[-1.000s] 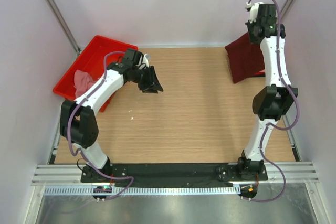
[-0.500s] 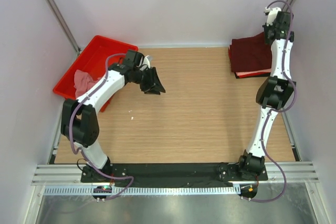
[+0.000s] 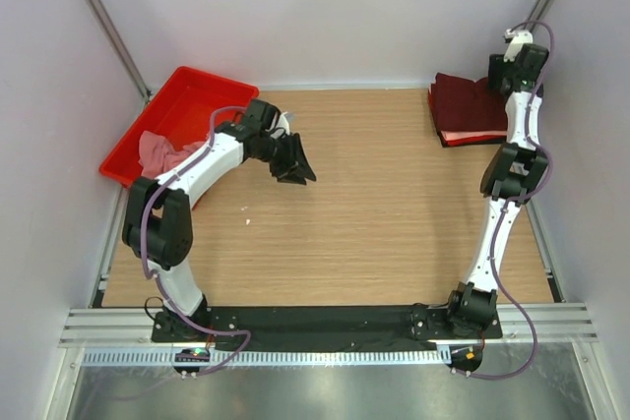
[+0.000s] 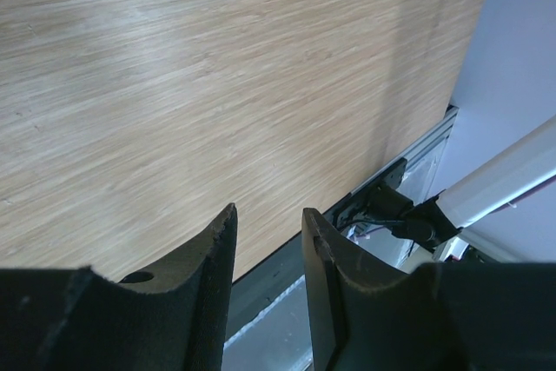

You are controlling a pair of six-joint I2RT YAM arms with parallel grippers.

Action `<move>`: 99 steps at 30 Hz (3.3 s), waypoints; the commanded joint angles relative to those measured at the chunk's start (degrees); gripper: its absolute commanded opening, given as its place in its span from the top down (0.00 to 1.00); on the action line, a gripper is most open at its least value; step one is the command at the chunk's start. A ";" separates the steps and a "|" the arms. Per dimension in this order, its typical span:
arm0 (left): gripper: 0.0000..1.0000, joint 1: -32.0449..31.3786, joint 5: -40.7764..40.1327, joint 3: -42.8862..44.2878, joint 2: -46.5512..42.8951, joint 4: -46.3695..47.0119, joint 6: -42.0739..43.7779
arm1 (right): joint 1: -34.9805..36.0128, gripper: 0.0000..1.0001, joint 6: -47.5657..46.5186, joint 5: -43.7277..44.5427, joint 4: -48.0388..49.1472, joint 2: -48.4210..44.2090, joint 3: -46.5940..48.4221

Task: Fold and stack the t-shirts
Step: Neatly place the folded tshirt to the corner

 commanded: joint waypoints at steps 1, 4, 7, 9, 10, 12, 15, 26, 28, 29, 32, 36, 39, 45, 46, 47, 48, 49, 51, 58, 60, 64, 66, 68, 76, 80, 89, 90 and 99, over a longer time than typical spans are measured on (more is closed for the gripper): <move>0.62 -0.18 1.01 0.53 -0.52 1.57 -0.13 | 0.35 0.22 3.27 0.83 5.83 -6.63 -1.56; 0.62 -0.09 0.56 1.05 -1.14 1.49 -0.04 | 0.70 0.16 8.89 1.01 10.03 -14.01 -11.38; 0.62 -0.18 0.30 1.14 -1.67 1.66 -0.04 | 1.66 0.26 14.43 1.71 10.84 -18.50 -17.99; 0.62 -0.09 0.47 1.14 -1.76 1.75 -0.13 | 2.10 0.37 19.77 0.50 8.30 -18.77 -18.26; 0.62 -0.18 0.65 1.14 -1.93 1.75 -0.13 | 2.28 0.41 21.89 -0.99 8.03 -18.60 -18.44; 0.61 -0.18 0.56 0.79 -2.28 2.10 -0.13 | 2.54 0.50 24.89 -5.83 8.72 -17.81 -19.58; 0.61 -0.18 0.91 0.44 -2.55 2.54 -0.39 | 3.34 0.51 31.74 -10.57 12.67 -16.93 -22.04; 0.61 -0.36 2.15 0.18 -3.43 3.24 -0.48 | 0.44 0.72 48.87 -14.88 31.47 -17.99 -38.65; 0.61 -0.36 2.06 0.18 -3.51 3.24 -0.48 | -0.97 0.72 50.56 -18.49 31.93 -17.11 -38.13; 0.61 -0.53 1.97 0.09 -3.51 3.42 -0.74 | -1.23 0.73 52.04 -19.37 32.28 -16.67 -38.22; 0.61 -0.88 1.44 0.18 -3.69 3.59 -0.65 | -2.20 0.73 54.95 -23.15 35.62 -17.54 -39.79; 0.61 -0.97 1.53 0.35 -3.86 3.59 -0.57 | -2.38 0.73 61.95 -25.52 38.87 -19.47 -41.20; 0.60 -1.32 1.09 0.35 -3.95 3.59 -0.57 | -2.73 0.73 74.23 -26.94 47.73 -21.14 -45.15; 0.60 -2.46 0.83 0.00 -4.13 3.60 -0.39 | -4.05 0.80 98.94 -19.48 75.82 -20.98 -60.87; 0.60 -2.55 0.83 0.00 -4.22 3.68 -0.39 | -4.05 0.82 100.91 -19.46 78.05 -20.45 -62.02; 0.61 -2.55 0.83 0.00 -4.22 3.68 -0.30 | -4.05 0.83 102.84 -18.42 79.47 -19.83 -62.73; 0.60 -2.73 0.91 0.00 -4.13 3.77 -0.30 | -4.05 0.83 104.43 -18.15 80.96 -19.31 -63.69; 0.61 -2.73 1.09 0.00 -4.22 3.68 -0.30 | -4.05 0.85 105.83 -17.80 83.41 -18.69 -64.23; 0.61 -2.91 1.26 0.00 -4.22 3.68 -0.30 | -4.22 0.85 108.74 -16.92 85.36 -17.72 -65.63; 0.60 -2.82 1.09 0.27 -4.83 3.42 -0.13 | -4.49 0.85 108.05 -18.49 83.01 -20.17 -70.03; 0.60 -2.82 1.00 0.79 -4.74 3.33 -0.13 | -4.49 0.85 106.82 -19.46 81.86 -22.89 -70.47; 0.60 -2.82 -0.48 2.64 -5.44 2.37 0.05 | -4.49 0.83 104.19 -21.57 76.25 -29.99 -73.88; 0.61 -2.82 -1.19 4.21 -5.62 1.84 0.14 | -4.31 0.83 103.04 -22.10 75.09 -33.17 -76.78; 0.60 -2.82 -2.24 5.36 -5.80 1.23 0.14 | -3.87 0.82 101.28 -23.15 71.06 -37.83 -78.37; 0.63 -2.82 -13.93 7.84 -12.20 5.41 0.84 | 6.92 0.66 76.28 -20.90 32.60 -60.67 -84.19; 0.61 -2.82 -19.03 4.84 -18.09 8.52 0.49 | 15.63 0.48 55.26 -9.72 7.36 -74.72 -81.28; 0.25 -2.82 -21.84 -6.56 -32.24 12.89 3.74 | 23.29 0.00 43.89 -6.98 -12.62 -92.85 -82.77; 0.00 -2.73 -22.72 -8.16 -33.99 13.61 3.39 | 23.29 0.00 43.62 -7.16 -14.28 -95.04 -82.95; 0.00 -2.73 -22.03 -15.12 -44.38 16.79 3.12 | 23.29 0.00 43.27 -8.21 -20.10 -103.50 -85.41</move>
